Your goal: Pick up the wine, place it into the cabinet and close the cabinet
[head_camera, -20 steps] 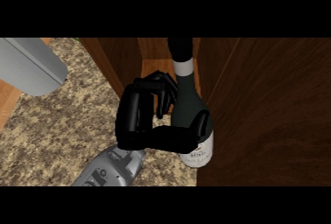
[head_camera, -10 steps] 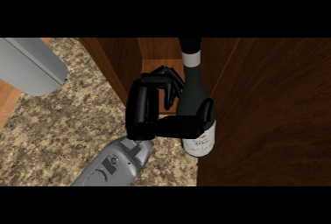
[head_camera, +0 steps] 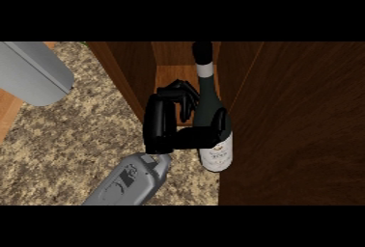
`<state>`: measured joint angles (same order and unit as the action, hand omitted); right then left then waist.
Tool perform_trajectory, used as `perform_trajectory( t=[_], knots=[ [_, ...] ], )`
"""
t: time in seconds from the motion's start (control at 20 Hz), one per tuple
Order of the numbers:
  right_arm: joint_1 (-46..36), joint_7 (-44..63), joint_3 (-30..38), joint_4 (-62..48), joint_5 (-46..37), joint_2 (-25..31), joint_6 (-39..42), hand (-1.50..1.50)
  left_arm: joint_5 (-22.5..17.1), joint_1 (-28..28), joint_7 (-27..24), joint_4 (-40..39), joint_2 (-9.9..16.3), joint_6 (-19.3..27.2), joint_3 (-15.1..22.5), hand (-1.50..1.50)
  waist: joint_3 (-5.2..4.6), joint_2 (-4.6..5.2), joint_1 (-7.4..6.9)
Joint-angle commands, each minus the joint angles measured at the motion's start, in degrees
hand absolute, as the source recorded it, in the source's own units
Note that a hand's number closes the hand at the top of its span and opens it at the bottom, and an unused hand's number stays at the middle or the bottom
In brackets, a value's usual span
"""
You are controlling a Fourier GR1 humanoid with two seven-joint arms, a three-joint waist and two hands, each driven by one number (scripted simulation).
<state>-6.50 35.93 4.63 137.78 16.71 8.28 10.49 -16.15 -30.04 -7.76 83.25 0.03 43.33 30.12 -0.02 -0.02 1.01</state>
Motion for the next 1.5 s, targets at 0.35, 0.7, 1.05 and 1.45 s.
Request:
perform_trajectory(
  t=[0.35, 0.7, 1.05, 1.45],
  knots=[
    [5.98, -1.59, -2.98, 6.11, 1.4, -2.71, 1.16, -1.5, 1.27, 0.01, -9.55, -11.82, -0.03, 1.0, 0.83, 1.5, 0.02, 0.02, -0.1],
    [3.6, 2.47, -3.03, 8.24, 1.65, -1.37, -1.11, -1.5, -1.3, -0.98, -12.67, -14.52, -0.02, 0.84, -1.71, 1.5, 0.0, -0.01, -0.29],
    [-0.51, 4.52, 2.72, 6.9, 6.53, 1.84, -1.79, -1.5, -3.26, -1.37, -17.29, -20.03, -0.02, -7.47, -10.05, 1.5, 0.0, 0.0, -0.44],
    [5.76, -0.63, -3.0, 7.71, 1.62, -2.54, -0.8, -1.5, -4.07, -9.56, -13.41, -28.11, 0.23, -11.35, -15.28, 1.5, 0.02, 0.06, -0.02]
  ],
)
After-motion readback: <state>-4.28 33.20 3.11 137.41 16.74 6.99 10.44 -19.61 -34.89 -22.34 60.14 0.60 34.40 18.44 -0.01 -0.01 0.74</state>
